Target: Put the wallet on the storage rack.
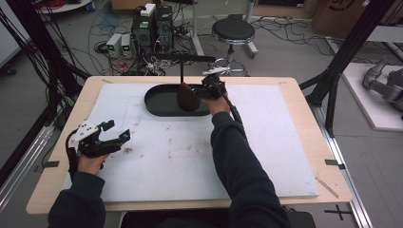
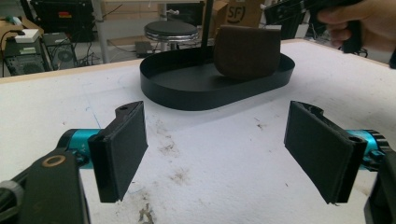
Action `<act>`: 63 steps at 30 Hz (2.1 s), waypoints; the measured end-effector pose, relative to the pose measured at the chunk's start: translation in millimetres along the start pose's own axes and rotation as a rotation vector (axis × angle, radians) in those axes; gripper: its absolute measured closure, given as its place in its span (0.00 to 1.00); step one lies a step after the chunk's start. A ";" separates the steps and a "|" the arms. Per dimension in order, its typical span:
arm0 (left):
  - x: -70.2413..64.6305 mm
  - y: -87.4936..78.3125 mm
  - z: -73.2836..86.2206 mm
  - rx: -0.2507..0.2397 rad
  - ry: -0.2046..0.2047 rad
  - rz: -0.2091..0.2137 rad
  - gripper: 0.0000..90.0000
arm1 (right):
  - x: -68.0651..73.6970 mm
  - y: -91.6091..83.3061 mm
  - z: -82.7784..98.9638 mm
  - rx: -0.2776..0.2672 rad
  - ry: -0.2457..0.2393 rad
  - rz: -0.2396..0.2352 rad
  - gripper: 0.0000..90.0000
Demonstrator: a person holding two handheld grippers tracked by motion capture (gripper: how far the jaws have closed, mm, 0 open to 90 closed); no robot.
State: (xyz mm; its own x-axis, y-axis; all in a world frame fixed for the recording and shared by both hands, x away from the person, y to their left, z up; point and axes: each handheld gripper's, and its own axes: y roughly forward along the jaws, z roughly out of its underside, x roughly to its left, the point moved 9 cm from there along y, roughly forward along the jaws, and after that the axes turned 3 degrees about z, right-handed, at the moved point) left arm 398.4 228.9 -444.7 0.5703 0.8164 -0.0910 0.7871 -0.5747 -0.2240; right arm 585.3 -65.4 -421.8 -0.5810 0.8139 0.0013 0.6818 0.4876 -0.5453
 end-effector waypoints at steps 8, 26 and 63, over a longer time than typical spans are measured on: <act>-4.2 2.8 -1.3 -0.002 -0.009 0.020 0.24 | -26.3 -43.3 13.0 -0.036 -0.020 0.016 0.45; -12.8 6.5 -13.7 -0.036 -0.015 0.034 0.22 | -56.0 -179.8 106.8 -0.083 -0.057 0.021 0.24; -12.9 3.5 -11.5 -0.030 0.007 0.011 0.22 | -68.0 -217.4 170.2 -0.065 -0.076 0.125 0.24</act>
State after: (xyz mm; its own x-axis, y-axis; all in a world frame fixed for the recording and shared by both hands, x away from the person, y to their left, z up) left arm 396.4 215.8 -433.1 0.5807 0.8095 -0.0868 0.7872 -0.5855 -0.1938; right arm 401.0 -280.5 -446.0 -0.5203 0.8443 -0.1283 0.7768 0.4055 -0.4819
